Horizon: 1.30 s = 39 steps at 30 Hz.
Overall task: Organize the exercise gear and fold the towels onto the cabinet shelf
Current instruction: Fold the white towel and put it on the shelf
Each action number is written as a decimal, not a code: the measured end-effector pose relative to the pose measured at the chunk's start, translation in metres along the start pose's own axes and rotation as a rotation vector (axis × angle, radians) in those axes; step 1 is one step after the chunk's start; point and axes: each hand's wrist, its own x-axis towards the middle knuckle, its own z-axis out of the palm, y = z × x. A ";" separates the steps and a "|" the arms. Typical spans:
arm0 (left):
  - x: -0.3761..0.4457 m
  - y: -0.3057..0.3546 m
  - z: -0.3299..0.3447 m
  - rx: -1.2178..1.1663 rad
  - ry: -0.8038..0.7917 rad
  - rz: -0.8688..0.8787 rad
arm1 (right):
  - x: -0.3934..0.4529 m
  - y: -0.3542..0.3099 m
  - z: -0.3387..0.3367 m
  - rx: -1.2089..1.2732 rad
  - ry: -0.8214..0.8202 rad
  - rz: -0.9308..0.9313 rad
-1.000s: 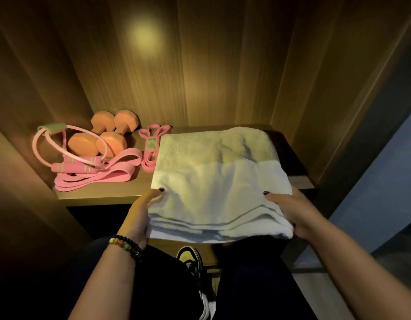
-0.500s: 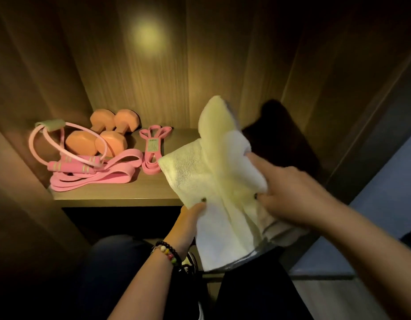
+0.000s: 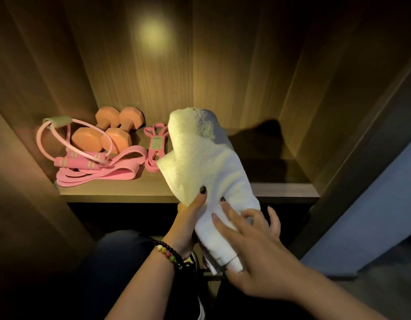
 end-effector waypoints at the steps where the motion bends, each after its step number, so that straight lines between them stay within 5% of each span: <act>1: 0.002 -0.004 0.001 0.013 0.071 0.054 | -0.002 0.003 0.005 0.096 0.010 -0.043; 4: 0.008 -0.010 0.002 0.061 0.249 0.167 | -0.003 0.012 0.003 0.752 0.211 -0.027; 6: 0.008 -0.013 0.000 0.057 0.252 0.174 | 0.003 0.025 -0.013 0.900 0.461 0.067; 8: 0.007 -0.015 -0.003 0.042 0.240 0.145 | 0.017 0.031 -0.034 0.763 0.598 0.086; 12: 0.004 -0.016 -0.012 0.045 0.263 0.123 | 0.070 0.017 -0.061 0.428 0.622 -0.011; 15: 0.001 -0.014 -0.019 0.083 0.268 0.123 | 0.114 0.002 -0.074 0.343 0.562 -0.124; 21: 0.002 -0.012 -0.029 0.176 0.303 0.183 | 0.191 0.007 -0.042 0.000 0.277 0.044; 25: 0.005 -0.010 -0.031 0.303 0.313 0.237 | 0.210 0.015 -0.034 0.064 0.219 0.089; 28: 0.006 -0.003 -0.029 0.250 0.177 0.211 | 0.217 0.021 -0.040 0.106 0.199 0.101; 33: -0.008 -0.005 -0.027 0.075 0.021 -0.077 | 0.220 0.036 -0.049 0.131 0.203 0.093; 36: -0.012 -0.008 -0.029 0.039 0.067 -0.061 | 0.212 0.034 -0.039 0.407 0.410 0.174; 39: -0.014 -0.008 -0.024 0.057 0.107 0.007 | 0.176 0.023 -0.036 0.395 0.607 0.261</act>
